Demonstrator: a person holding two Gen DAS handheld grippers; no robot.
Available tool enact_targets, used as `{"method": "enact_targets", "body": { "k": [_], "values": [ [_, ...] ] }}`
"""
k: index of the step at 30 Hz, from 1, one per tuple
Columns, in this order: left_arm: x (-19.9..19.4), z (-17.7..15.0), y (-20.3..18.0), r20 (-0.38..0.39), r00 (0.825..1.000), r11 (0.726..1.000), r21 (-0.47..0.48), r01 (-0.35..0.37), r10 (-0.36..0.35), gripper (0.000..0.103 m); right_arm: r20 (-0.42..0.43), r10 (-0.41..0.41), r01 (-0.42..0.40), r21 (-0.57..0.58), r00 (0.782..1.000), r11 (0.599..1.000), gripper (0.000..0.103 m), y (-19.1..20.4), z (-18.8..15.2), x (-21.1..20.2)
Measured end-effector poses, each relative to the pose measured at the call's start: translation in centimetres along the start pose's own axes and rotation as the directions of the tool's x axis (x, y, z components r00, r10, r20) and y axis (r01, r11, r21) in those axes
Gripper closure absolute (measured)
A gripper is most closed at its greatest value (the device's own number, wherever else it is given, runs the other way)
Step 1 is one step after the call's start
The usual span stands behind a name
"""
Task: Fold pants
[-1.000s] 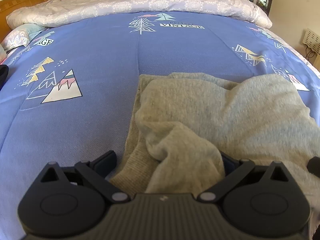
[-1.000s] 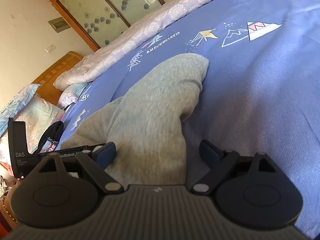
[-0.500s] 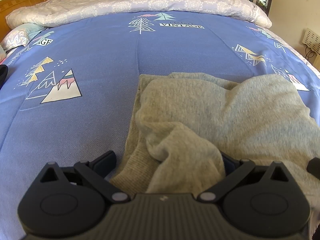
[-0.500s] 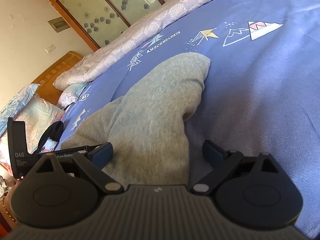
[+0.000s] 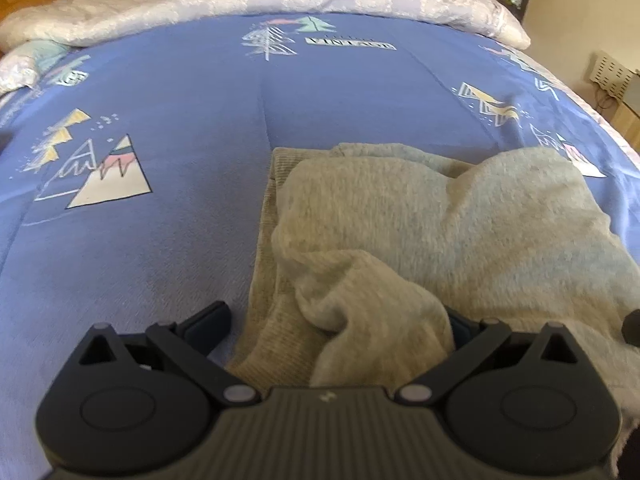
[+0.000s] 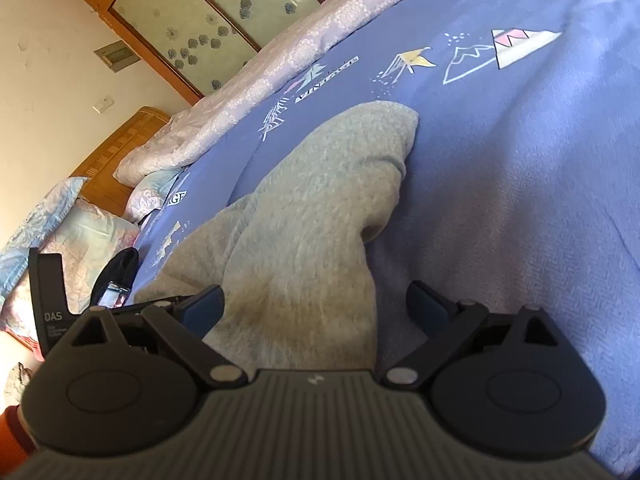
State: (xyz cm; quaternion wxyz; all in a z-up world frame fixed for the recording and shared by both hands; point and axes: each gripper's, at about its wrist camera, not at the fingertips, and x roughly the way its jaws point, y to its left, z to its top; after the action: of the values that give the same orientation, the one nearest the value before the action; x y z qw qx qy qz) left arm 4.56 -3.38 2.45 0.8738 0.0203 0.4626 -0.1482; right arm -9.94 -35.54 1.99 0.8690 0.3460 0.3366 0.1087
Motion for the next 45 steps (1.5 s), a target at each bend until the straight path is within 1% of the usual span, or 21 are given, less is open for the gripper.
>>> {"method": "enact_targets", "body": {
  "k": [3, 6, 10, 12, 13, 15, 16, 17, 18, 19, 20, 22, 23, 25, 27, 30, 33, 35, 38, 42, 45],
  "values": [
    [-0.1, 0.6, 0.8, -0.036, 0.998, 0.999, -0.004, 0.051, -0.051, 0.0, -0.009, 0.01, -0.01, 0.011, 1.0, 1.0, 0.004, -0.2, 0.1, -0.2],
    [-0.3, 1.0, 1.9, -0.051, 0.993, 0.994, -0.015, 0.109, -0.11, 0.0, -0.02, 0.019, -0.019, 0.012, 1.0, 1.0, 0.004, -0.3, 0.2, -0.2],
    [-0.5, 1.2, 3.3, -0.056, 0.983, 0.984, -0.051, 0.171, -0.173, 0.001, -0.032, 0.008, -0.008, 0.012, 0.999, 1.0, 0.004, 0.0, 0.4, -0.2],
    [-0.5, 1.4, 3.2, -0.063, 0.977, 0.978, -0.064, 0.198, -0.202, 0.004, -0.034, -0.013, 0.013, 0.014, 0.999, 1.0, 0.005, 0.3, 0.5, -0.1],
    [-0.5, 1.5, 2.8, -0.064, 0.974, 0.975, -0.056, 0.213, -0.217, 0.006, -0.034, -0.029, 0.03, 0.01, 0.999, 1.0, 0.007, 0.6, 0.6, 0.0],
    [-0.2, 1.5, 1.8, -0.066, 0.977, 0.979, -0.038, 0.2, -0.202, 0.006, -0.042, -0.065, 0.063, -0.026, 0.997, 0.998, 0.023, 1.2, 0.7, 0.4],
    [-0.1, 1.4, 1.2, -0.062, 0.981, 0.982, -0.028, 0.185, -0.186, 0.006, -0.057, -0.064, 0.061, -0.049, 0.996, 0.997, 0.04, 1.5, 0.8, 0.8],
    [0.1, 1.3, 0.9, -0.057, 0.984, 0.986, -0.017, 0.167, -0.168, 0.01, -0.077, -0.06, 0.055, -0.056, 0.995, 0.997, 0.046, 1.7, 1.0, 1.2],
    [0.1, 1.3, 0.6, -0.047, 0.988, 0.989, -0.01, 0.148, -0.149, 0.017, -0.09, -0.064, 0.058, -0.065, 0.994, 0.996, 0.048, 2.0, 1.0, 1.5],
    [-0.2, 1.2, 0.4, -0.032, 0.992, 0.992, 0.001, 0.123, -0.123, 0.036, -0.105, -0.065, 0.057, -0.081, 0.992, 0.995, 0.057, 2.3, 1.0, 1.9],
    [-0.5, 1.4, 0.2, -0.021, 0.993, 0.993, 0.014, 0.121, -0.12, 0.052, -0.114, -0.068, 0.058, -0.093, 0.991, 0.994, 0.064, 2.6, 1.2, 2.1],
    [-1.4, 2.0, 0.1, -0.009, 0.989, 0.989, 0.007, 0.148, -0.148, 0.065, -0.095, -0.055, 0.042, -0.133, 0.994, 0.99, 0.069, 3.6, 1.7, 1.8],
    [-1.9, 2.5, 0.0, 0.01, 0.989, 0.989, 0.012, 0.149, -0.149, 0.066, -0.066, -0.053, 0.04, -0.192, 0.996, 0.981, 0.07, 4.7, 2.0, 1.5],
    [-3.0, 4.0, 0.0, 0.067, 0.986, 0.989, 0.005, 0.151, -0.151, 0.067, 0.001, -0.046, 0.044, -0.329, 0.999, 0.943, 0.071, 7.2, 3.0, 1.4],
    [-4.0, 6.1, 0.6, 0.144, 0.979, 0.988, -0.02, 0.151, -0.146, 0.067, 0.073, -0.023, 0.051, -0.409, 0.997, 0.911, 0.071, 9.0, 4.6, 1.8],
    [-4.3, 10.9, 1.3, 0.259, 0.959, 0.992, -0.026, 0.122, -0.111, 0.066, 0.147, 0.039, 0.032, -0.449, 0.988, 0.893, 0.071, 9.9, 8.4, 3.3],
    [-2.4, 15.7, 1.5, 0.306, 0.95, 0.996, -0.026, 0.08, -0.068, 0.066, 0.182, 0.072, 0.021, -0.466, 0.981, 0.885, 0.071, 9.4, 12.6, 6.5],
    [0.2, 18.6, 1.5, 0.315, 0.949, 0.999, -0.019, 0.033, -0.026, 0.065, 0.192, 0.059, 0.041, -0.481, 0.98, 0.875, 0.07, 8.7, 15.0, 9.6],
    [5.0, 21.8, 1.2, 0.295, 0.955, 1.0, -0.006, -0.027, 0.027, 0.065, 0.178, 0.023, 0.064, -0.469, 0.984, 0.881, 0.07, 6.7, 17.9, 14.3],
    [10.4, 23.6, 0.7, 0.251, 0.966, 0.998, -0.036, -0.059, 0.066, 0.063, 0.146, -0.04, 0.099, -0.425, 0.989, 0.9, 0.07, 4.2, 20.0, 19.6],
    [14.0, 23.3, 0.6, 0.192, 0.974, 0.992, -0.038, -0.118, 0.123, 0.049, 0.087, -0.104, 0.128, -0.342, 0.991, 0.931, 0.066, 2.0, 20.4, 22.4]
  ]
}}
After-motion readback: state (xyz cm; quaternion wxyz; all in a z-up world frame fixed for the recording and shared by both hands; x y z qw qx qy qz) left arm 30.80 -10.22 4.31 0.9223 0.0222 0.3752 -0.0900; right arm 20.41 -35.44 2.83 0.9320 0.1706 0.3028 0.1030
